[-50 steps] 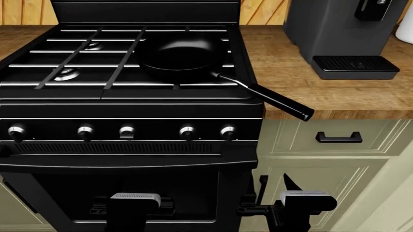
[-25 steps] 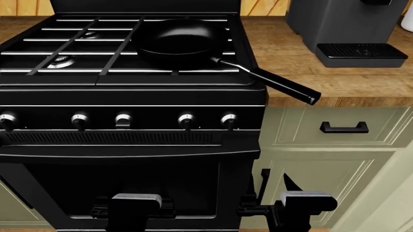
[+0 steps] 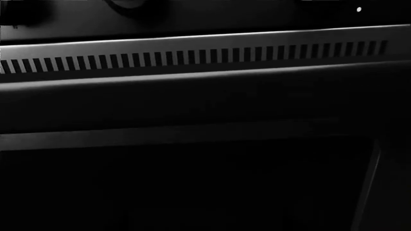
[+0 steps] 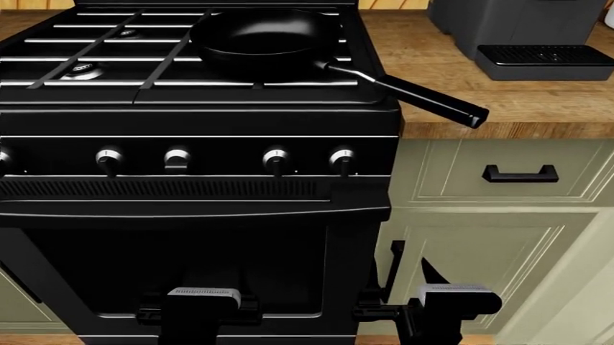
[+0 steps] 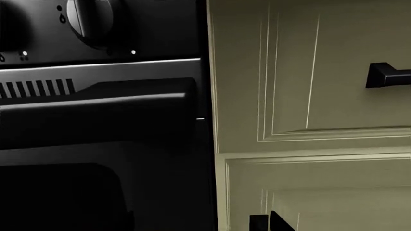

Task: Turn on the front right burner of the stove.

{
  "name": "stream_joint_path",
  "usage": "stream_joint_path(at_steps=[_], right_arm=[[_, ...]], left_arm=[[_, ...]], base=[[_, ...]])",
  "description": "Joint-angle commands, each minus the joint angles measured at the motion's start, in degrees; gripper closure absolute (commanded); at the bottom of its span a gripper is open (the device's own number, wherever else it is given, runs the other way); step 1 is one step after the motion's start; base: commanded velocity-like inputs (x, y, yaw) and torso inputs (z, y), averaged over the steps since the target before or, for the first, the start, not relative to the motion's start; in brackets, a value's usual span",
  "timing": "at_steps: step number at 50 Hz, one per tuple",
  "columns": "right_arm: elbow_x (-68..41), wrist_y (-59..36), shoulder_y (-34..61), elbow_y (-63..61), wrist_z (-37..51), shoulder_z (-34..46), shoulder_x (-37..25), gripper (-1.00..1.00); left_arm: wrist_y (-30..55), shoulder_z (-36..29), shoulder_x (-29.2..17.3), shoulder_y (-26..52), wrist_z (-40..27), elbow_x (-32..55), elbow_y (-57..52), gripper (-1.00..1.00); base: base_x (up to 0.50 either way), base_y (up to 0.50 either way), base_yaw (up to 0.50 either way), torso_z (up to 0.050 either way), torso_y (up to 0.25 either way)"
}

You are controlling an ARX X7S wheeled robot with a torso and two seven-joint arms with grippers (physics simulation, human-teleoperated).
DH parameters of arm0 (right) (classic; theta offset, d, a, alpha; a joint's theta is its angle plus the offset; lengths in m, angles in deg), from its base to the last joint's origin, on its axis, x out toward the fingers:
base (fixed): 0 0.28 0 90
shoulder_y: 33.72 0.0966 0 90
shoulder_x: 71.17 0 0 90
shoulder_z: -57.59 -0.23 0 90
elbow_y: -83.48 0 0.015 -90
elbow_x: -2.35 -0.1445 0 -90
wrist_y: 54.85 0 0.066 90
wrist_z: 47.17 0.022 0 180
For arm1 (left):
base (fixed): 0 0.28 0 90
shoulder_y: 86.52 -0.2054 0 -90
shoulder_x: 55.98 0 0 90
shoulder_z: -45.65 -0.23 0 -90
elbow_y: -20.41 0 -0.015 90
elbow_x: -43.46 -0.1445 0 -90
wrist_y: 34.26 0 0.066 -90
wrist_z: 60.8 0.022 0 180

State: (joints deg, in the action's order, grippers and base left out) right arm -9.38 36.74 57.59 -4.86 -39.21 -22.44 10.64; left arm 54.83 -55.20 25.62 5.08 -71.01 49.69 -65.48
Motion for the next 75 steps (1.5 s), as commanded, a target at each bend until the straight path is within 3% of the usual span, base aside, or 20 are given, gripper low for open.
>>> stream_joint_path(at_steps=[1, 7, 19, 29, 46, 58, 75], right_arm=[[-0.6, 0.3, 0.1, 0.0, 0.4, 0.4, -0.3, -1.0], [-0.4, -1.1, 0.0, -2.8, 1.3, 0.9, -0.6, -1.0], [1.1, -16.0, -0.8, -23.9, 5.4, 3.7, -4.1, -1.0], [-0.7, -27.4, 1.1, -33.6, 7.2, 4.4, -4.9, -1.0], [-11.6, -56.9, 14.4, -45.3, 9.9, 1.6, -3.0, -1.0], [-15.2, -63.7, 20.8, -44.8, 10.3, 0.6, -2.0, -1.0], [-16.5, -62.5, 22.4, -42.6, 8.8, 1.5, -2.7, -1.0]], left_arm=[[0.1, -0.4, -0.3, 0.2, -0.5, 0.3, 0.3, -1.0], [-0.5, -0.6, -0.4, 0.3, -1.2, 0.0, 0.6, -1.0], [-0.5, -1.4, -0.6, 1.0, -2.5, -1.1, 2.4, -1.0], [1.2, -1.5, -1.0, 1.0, -2.8, -0.4, 1.5, -1.0], [4.3, -1.8, -1.7, 1.0, -2.7, 1.4, -0.5, -1.0], [5.2, -2.0, -2.0, 1.0, -3.0, 2.0, -0.9, -1.0], [6.2, -2.0, -2.5, 1.4, -3.1, 3.5, -1.7, -1.0]], base=[[0.0, 0.0, 0.0, -0.05, 0.0], [0.0, 0.0, 0.0, -0.017, 0.0], [0.0, 0.0, 0.0, 0.0, 0.0], [0.0, 0.0, 0.0, 0.0, 0.0], [0.0, 0.0, 0.0, 0.0, 0.0], [0.0, 0.0, 0.0, 0.0, 0.0], [0.0, 0.0, 0.0, 0.0, 0.0]])
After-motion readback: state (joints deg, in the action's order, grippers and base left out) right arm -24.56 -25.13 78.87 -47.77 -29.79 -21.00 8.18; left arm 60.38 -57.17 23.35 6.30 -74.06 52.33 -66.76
